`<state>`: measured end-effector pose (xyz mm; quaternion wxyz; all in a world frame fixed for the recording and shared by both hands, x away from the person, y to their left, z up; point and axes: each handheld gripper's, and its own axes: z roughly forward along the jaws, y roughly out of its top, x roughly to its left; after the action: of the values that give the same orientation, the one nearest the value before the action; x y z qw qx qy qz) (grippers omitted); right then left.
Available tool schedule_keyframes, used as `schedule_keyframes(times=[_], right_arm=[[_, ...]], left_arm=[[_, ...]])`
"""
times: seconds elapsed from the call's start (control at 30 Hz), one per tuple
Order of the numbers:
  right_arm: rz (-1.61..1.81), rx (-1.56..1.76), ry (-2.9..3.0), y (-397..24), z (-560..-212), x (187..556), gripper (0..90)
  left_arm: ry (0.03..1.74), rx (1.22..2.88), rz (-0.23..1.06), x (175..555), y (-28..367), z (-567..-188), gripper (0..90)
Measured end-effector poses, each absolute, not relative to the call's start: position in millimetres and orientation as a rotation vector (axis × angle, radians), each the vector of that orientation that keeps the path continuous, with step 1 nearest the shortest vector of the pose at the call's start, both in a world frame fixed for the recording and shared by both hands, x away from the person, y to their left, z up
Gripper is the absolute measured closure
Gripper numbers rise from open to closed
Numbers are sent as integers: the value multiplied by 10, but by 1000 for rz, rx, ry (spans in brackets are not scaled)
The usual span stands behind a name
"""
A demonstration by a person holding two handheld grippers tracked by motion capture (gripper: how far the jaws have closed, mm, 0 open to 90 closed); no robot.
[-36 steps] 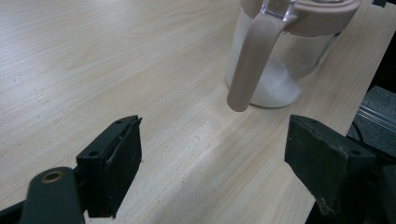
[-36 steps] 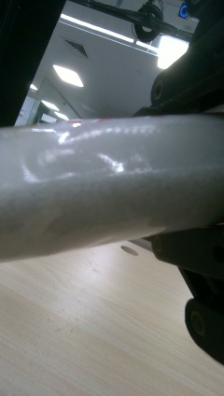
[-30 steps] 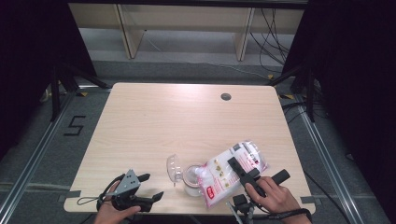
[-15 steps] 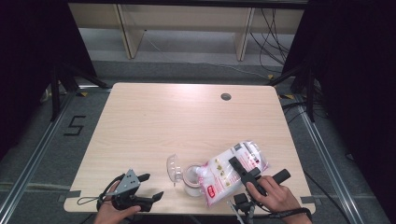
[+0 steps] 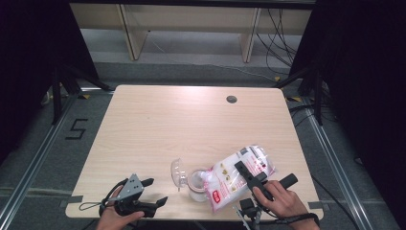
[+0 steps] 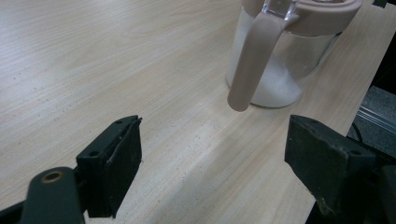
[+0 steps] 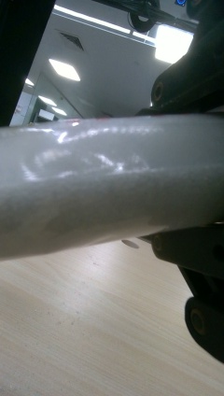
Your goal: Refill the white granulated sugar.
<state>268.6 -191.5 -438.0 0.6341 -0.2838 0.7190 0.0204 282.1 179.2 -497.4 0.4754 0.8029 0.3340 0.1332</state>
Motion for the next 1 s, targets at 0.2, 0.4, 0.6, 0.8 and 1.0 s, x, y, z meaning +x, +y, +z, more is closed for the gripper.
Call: schedule_keyframes(times=[0.2,0.4,0.6,0.8,1.0], right_arm=[[49,-646,1645,-1919,-4376,2685,659],[63,-622,1657,-1921,-4389,2683,660],[50,-650,1645,-1917,-4372,2687,660],[52,-647,1650,-1919,-4374,2688,660],[53,-645,1651,-1921,-4376,2688,661]], left_arm=[[814,1959,321,2823,1792,-4976,184],[814,1958,320,2824,1792,-4977,184],[814,1959,323,2822,1792,-4976,184],[814,1955,321,2825,1790,-4980,185],[813,1955,321,2825,1790,-4979,184]])
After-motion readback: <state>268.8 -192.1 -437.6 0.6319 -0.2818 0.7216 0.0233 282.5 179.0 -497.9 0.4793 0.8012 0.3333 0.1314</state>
